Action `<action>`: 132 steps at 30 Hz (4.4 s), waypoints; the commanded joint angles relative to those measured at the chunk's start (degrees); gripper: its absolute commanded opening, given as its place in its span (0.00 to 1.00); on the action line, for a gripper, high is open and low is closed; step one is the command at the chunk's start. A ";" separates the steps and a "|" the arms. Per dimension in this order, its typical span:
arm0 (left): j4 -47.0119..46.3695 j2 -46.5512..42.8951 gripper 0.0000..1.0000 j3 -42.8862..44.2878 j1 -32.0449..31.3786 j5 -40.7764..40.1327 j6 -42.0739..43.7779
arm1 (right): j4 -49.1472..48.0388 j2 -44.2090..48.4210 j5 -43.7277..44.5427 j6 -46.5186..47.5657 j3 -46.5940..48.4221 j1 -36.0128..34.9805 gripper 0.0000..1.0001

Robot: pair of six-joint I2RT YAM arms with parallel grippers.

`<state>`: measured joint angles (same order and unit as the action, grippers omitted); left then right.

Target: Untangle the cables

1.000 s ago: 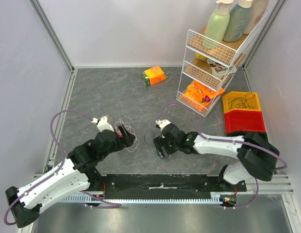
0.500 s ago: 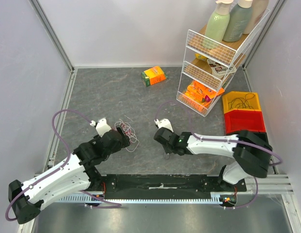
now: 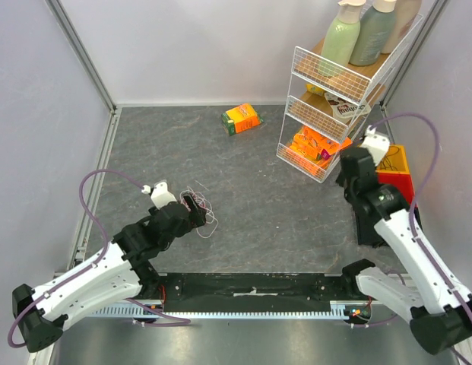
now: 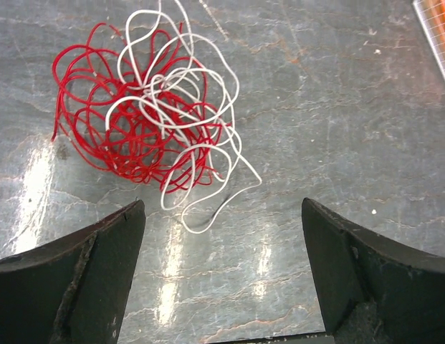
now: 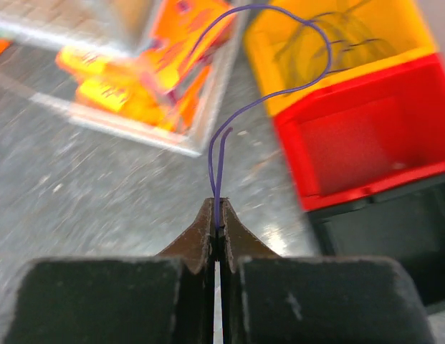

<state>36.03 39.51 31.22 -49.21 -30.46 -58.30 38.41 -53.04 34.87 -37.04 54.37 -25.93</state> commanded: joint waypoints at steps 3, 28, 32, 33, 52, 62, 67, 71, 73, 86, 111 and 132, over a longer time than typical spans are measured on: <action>-5.27 -4.26 0.95 -0.37 0.26 -0.48 4.60 | 0.81 -8.38 -3.47 5.22 8.29 18.17 0.00; -8.08 -6.73 0.94 -0.99 0.26 1.63 5.13 | -8.44 -44.43 -17.13 -9.90 22.36 42.02 0.00; -8.61 -6.20 0.94 -0.64 0.26 1.72 4.95 | -8.35 -47.77 -14.40 -9.55 22.80 42.37 0.00; -8.61 -6.02 0.94 -0.46 0.26 1.89 4.95 | -8.88 -48.64 -13.96 -8.94 22.89 42.37 0.00; -2.02 1.63 0.99 4.55 0.69 -1.88 5.31 | -13.01 -26.27 -17.21 1.09 6.56 40.44 0.65; 1.76 9.52 0.96 5.34 8.06 -0.75 4.77 | -9.23 2.29 -18.34 -6.99 -19.71 13.84 0.57; -1.39 11.56 0.89 4.20 13.52 6.71 6.53 | -22.11 2.87 -27.37 -2.45 -27.03 -11.71 0.57; -5.70 9.02 0.88 1.13 15.02 12.87 5.66 | -30.58 -9.86 -31.44 10.03 -18.89 -29.14 0.70; -7.81 7.52 0.92 -0.45 15.29 15.50 4.87 | -33.57 -16.98 -37.91 14.78 -14.14 -31.54 0.74; -2.46 -4.53 0.86 -6.79 15.99 14.81 -4.01 | -41.15 -51.54 -47.62 12.87 11.18 -31.81 0.67; -20.47 24.83 0.74 -8.89 27.06 21.58 -2.96 | -20.68 -9.57 -18.55 14.27 7.40 -34.27 0.00; -18.01 10.53 0.83 -8.63 29.35 25.79 3.10 | -10.55 3.91 -5.59 17.53 14.90 -34.27 0.00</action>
<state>15.18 57.74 22.65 -20.21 -7.33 -59.77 25.61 -46.35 31.83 -18.65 72.36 -60.16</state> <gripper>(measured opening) 0.821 0.007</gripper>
